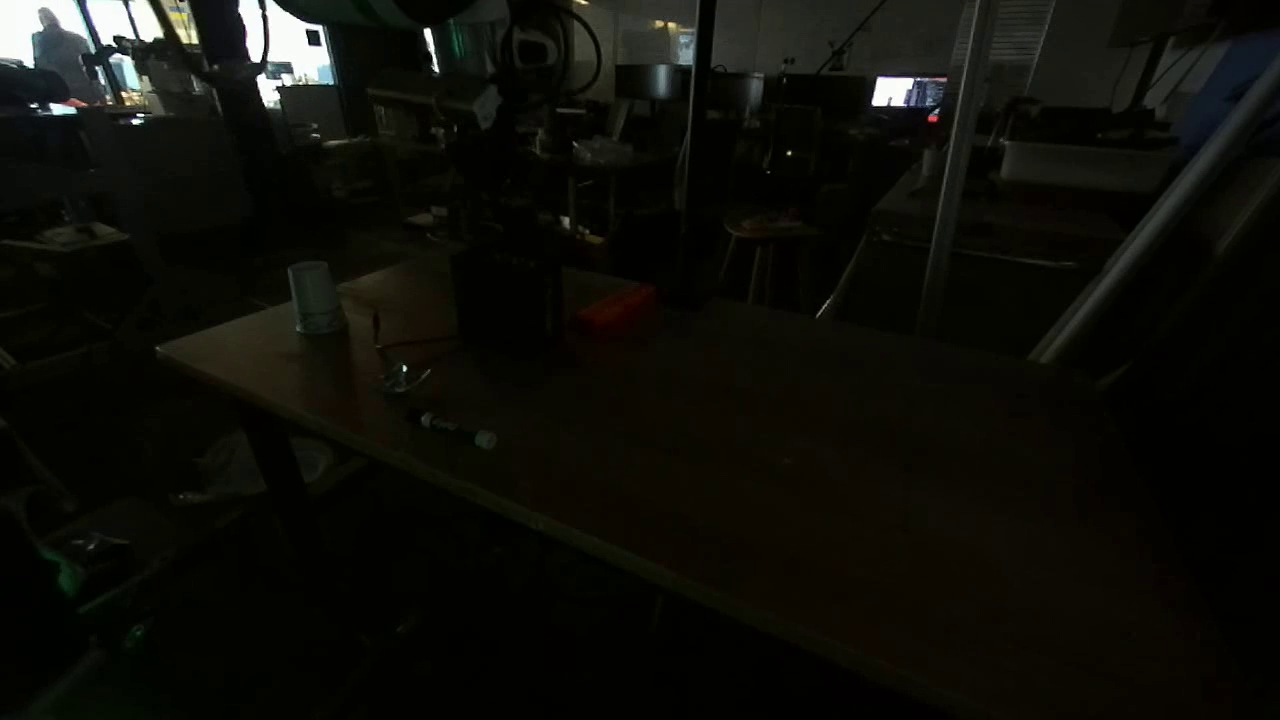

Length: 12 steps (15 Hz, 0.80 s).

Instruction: Put the white towel in the black box

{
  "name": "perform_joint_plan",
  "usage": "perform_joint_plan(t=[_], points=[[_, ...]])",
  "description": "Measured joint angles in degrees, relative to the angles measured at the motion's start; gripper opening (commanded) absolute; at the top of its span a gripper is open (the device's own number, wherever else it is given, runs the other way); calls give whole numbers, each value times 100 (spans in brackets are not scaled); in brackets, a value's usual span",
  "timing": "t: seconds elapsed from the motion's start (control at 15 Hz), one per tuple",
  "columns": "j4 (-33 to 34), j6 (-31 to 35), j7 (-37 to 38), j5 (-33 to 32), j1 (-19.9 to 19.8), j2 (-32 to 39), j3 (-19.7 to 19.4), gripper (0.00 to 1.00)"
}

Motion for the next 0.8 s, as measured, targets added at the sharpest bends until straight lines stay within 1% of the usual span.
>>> perform_joint_plan(t=[0.07,0.13,0.2,0.27,0.33,0.8], points=[[-164,71,156,50,1,-240,1,4],[-341,147,329,92,2,-471,4,7],[-512,197,458,114,2,-682,9,13],[-646,221,527,123,3,-838,12,22],[-739,230,560,131,3,-939,14,26],[-849,319,609,150,3,-993,14,27]])
